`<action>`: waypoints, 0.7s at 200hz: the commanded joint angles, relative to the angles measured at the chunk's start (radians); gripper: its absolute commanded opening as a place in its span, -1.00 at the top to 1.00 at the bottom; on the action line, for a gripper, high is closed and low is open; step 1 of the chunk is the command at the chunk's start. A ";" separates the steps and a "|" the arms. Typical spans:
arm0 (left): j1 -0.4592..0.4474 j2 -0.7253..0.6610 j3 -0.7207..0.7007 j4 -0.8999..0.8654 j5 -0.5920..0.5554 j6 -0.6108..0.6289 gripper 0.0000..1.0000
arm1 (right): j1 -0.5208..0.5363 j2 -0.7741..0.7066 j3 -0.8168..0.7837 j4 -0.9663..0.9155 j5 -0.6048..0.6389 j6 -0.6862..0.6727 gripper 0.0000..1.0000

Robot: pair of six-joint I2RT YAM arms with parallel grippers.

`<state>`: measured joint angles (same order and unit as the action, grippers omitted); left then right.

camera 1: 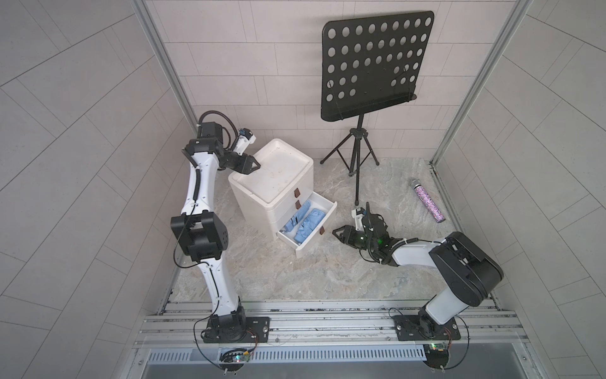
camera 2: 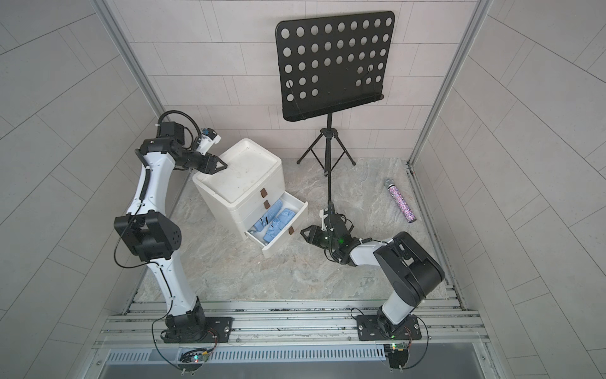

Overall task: Place the umbrella in the drawer by color
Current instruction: Close the drawer in the storage box.

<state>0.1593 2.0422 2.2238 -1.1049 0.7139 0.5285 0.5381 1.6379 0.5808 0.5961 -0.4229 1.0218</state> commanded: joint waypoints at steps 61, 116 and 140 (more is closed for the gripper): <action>-0.003 0.035 -0.004 -0.059 0.043 0.022 0.07 | 0.006 0.197 0.078 0.291 -0.066 0.144 0.46; -0.003 0.039 -0.007 -0.059 0.048 0.021 0.07 | 0.034 0.265 0.169 0.284 -0.069 0.153 0.46; -0.004 0.038 -0.013 -0.061 0.053 0.020 0.08 | 0.039 0.296 0.208 0.283 -0.073 0.160 0.47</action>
<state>0.1635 2.0453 2.2238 -1.0996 0.7216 0.5289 0.5621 1.9030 0.7425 0.8310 -0.4881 1.1572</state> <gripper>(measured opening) 0.462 0.268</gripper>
